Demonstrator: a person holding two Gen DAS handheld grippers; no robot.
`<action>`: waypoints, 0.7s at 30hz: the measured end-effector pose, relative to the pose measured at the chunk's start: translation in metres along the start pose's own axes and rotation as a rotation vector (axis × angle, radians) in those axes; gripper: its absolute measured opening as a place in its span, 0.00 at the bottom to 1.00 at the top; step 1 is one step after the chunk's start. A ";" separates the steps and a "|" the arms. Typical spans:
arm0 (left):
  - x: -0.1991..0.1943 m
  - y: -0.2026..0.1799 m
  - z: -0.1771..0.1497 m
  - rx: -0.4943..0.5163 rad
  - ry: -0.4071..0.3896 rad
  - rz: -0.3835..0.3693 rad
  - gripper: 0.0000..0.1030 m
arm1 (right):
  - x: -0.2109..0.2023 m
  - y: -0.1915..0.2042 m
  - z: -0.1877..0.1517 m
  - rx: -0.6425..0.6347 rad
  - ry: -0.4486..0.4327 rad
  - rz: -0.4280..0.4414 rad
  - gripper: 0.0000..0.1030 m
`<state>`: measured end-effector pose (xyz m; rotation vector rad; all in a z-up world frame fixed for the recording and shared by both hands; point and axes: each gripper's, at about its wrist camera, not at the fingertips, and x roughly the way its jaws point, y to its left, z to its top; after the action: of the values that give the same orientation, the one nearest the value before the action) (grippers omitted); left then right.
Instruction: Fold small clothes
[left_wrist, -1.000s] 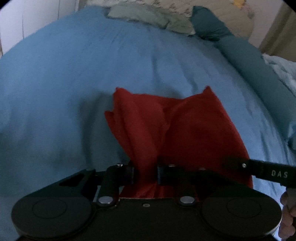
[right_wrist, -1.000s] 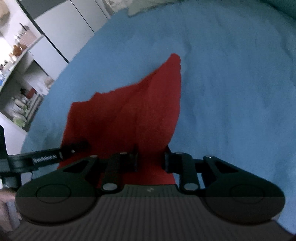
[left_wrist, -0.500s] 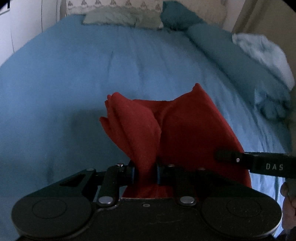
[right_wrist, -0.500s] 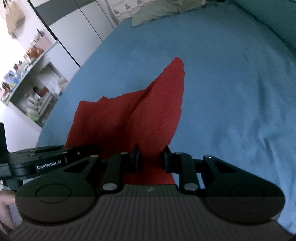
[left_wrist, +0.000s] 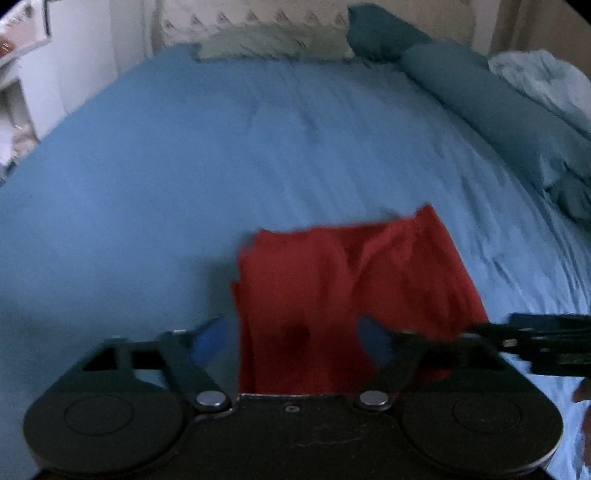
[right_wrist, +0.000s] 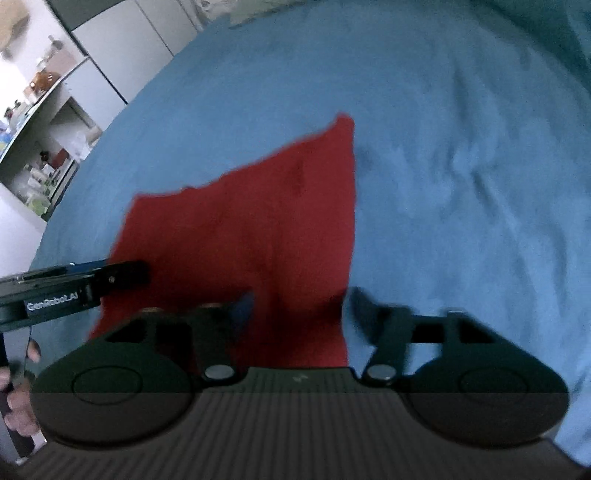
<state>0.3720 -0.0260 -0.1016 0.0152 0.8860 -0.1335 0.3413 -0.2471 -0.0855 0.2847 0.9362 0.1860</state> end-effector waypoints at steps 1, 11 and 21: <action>-0.005 0.003 0.000 -0.001 -0.011 0.016 0.90 | -0.009 0.002 0.003 -0.019 -0.025 -0.005 0.99; 0.020 0.029 -0.042 0.060 -0.052 0.064 0.90 | -0.007 0.004 -0.010 -0.126 -0.077 -0.116 1.00; 0.046 0.057 -0.090 0.039 -0.205 0.019 0.96 | 0.038 -0.022 -0.061 -0.128 -0.203 -0.173 1.00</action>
<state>0.3382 0.0315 -0.1961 0.0455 0.6787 -0.1323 0.3144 -0.2476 -0.1560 0.1010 0.7396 0.0558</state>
